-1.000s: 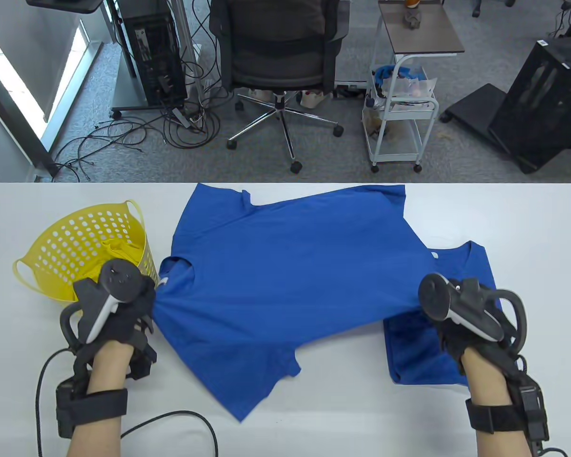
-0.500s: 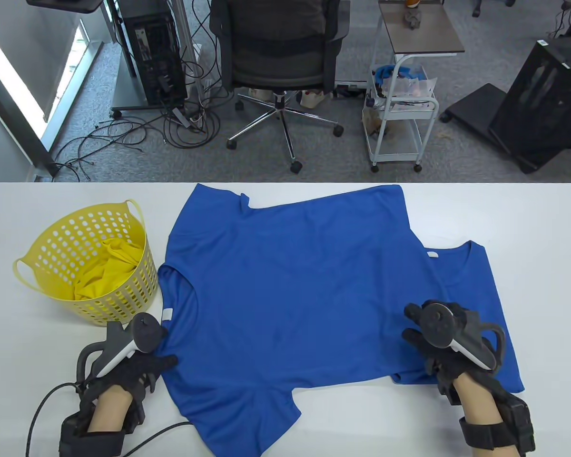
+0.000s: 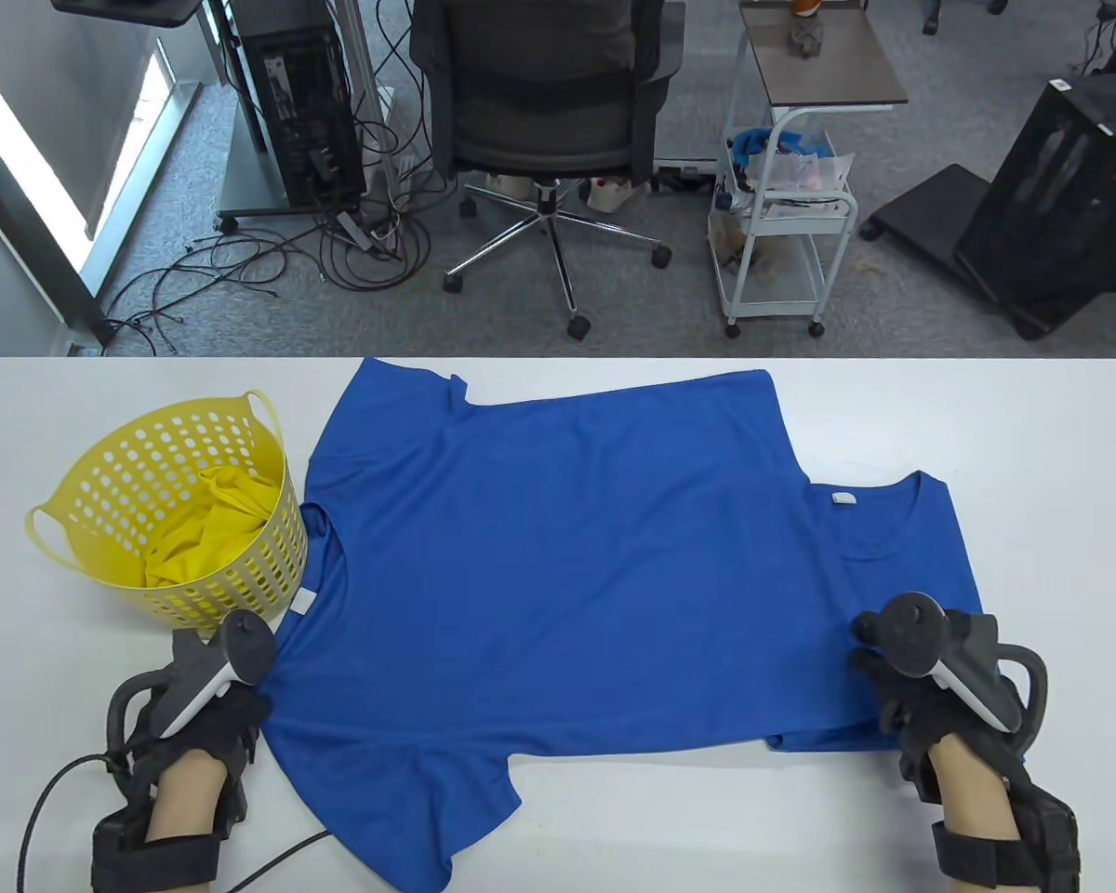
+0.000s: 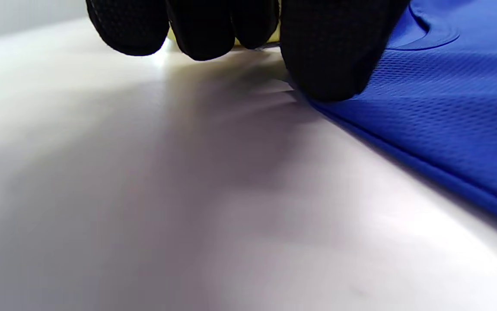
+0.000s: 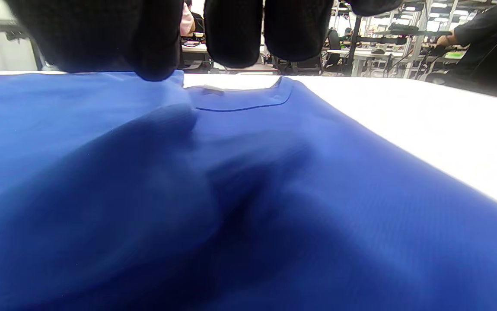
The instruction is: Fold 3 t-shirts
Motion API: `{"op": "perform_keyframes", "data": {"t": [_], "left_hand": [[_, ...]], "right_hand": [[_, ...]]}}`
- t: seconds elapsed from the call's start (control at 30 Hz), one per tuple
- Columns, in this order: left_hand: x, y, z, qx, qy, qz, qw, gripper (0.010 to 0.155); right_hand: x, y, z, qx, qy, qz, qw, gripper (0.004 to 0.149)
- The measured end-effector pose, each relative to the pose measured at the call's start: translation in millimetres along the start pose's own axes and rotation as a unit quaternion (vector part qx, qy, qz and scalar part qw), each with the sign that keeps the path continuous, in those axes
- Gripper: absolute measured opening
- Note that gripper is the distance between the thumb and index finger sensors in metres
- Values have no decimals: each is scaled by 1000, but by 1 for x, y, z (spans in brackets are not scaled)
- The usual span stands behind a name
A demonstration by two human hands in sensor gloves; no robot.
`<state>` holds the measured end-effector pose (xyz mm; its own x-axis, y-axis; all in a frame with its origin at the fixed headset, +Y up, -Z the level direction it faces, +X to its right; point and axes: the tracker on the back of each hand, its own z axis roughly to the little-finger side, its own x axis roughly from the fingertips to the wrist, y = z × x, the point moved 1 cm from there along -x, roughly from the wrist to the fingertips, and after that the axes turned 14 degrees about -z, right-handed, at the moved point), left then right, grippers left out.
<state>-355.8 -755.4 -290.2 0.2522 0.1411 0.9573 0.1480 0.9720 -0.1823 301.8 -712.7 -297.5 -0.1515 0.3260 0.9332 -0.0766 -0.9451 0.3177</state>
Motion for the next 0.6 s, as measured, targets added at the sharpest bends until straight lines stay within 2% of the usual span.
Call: {"op": "perform_keyframes", "data": {"t": [0.07, 0.1, 0.13, 0.2, 0.23, 0.3, 0.37, 0.47, 0.57, 0.6], "left_hand": [[-4, -3, 2, -47, 7, 16, 999, 66], [-5, -1, 4, -43, 2, 23, 999, 66], [-5, 3, 5, -28, -1, 3, 1000, 62], [-1, 9, 5, 23, -14, -52, 998, 57], [1, 10, 3, 45, -24, -64, 997, 56], [6, 11, -2, 76, -43, -65, 994, 56], [7, 9, -8, 62, -51, -54, 995, 57], [4, -1, -13, 33, -43, -13, 998, 56], [4, 0, -13, 27, -41, -25, 998, 56], [5, 1, -13, 30, -41, -32, 998, 55]], "right_hand": [[-11, -7, -2, 26, 7, -18, 999, 47], [-16, -9, -5, 43, 5, -28, 999, 48], [-20, -8, -8, 55, 0, -34, 998, 48], [-28, 0, -10, 67, 1, -34, 997, 49], [-33, 6, -10, 66, -1, -37, 997, 49], [-43, 25, -9, 46, -4, -49, 998, 48], [-47, 33, -10, 86, 14, -83, 993, 49], [-44, 24, -16, 95, 3, -49, 994, 48], [-42, 19, -20, 69, -17, -15, 997, 45], [-43, 21, -21, 70, -21, -23, 997, 44]]}}
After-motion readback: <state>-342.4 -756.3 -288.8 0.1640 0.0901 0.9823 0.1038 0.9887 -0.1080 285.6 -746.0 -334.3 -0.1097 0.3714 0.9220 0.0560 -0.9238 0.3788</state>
